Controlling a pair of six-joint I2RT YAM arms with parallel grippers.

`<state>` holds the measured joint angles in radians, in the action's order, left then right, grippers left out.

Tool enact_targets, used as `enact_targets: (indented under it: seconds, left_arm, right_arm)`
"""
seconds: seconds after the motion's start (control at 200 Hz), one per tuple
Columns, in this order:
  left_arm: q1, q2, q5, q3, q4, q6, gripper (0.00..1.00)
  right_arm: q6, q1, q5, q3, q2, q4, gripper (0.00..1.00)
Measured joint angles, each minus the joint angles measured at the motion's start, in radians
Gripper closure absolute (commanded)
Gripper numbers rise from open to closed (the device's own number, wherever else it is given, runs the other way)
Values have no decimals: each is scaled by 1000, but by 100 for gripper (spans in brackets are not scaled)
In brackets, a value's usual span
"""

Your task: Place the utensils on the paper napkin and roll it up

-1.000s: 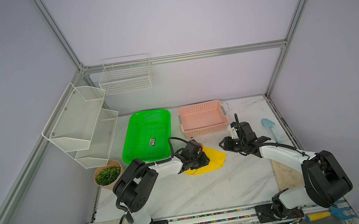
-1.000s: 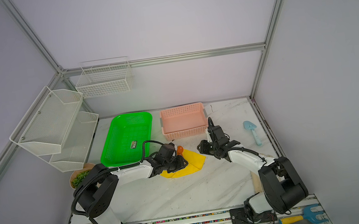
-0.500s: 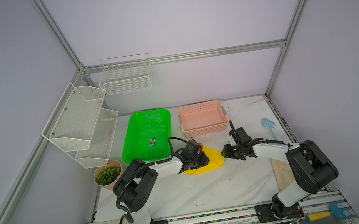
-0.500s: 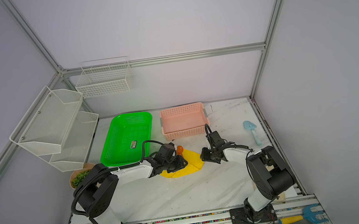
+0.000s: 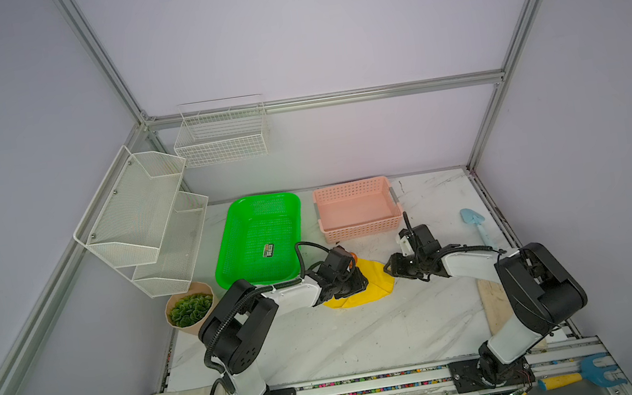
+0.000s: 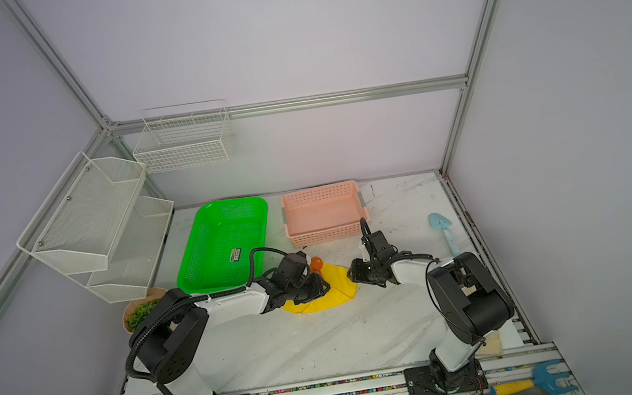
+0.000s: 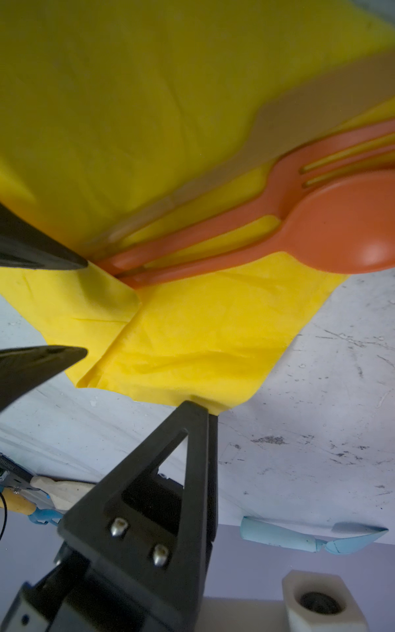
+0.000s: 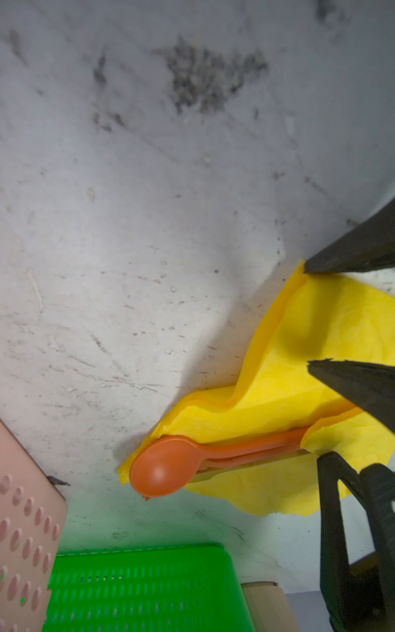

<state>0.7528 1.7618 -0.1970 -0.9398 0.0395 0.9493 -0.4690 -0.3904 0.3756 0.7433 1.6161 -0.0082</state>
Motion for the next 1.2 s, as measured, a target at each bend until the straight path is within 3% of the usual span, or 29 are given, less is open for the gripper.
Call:
enact_targets:
  seconds: [0.215, 0.46, 0.86, 1.005, 1.155, 1.2]
  left_arm:
    - [0, 0, 0, 4, -1, -1, 63]
    - [0, 0, 3, 4, 0, -3, 64]
    - [-7, 0, 4, 5, 0, -11, 65]
    - [-12, 0, 8, 6, 0, -18, 65]
    - [-14, -2, 11, 16, -2, -18, 66]
    - [-16, -5, 11, 23, -8, -19, 66]
  right_arm:
    - [-22, 0, 45, -15, 14, 40, 74]
    - [-48, 0, 96, -25, 13, 50, 76]
    - [-66, -51, 251, -52, -46, 114, 63]
    - [-56, -51, 239, -56, -130, 99, 55]
    - [-61, -47, 154, -52, -184, 70, 47]
    - [-69, -42, 125, -50, -185, 53, 34]
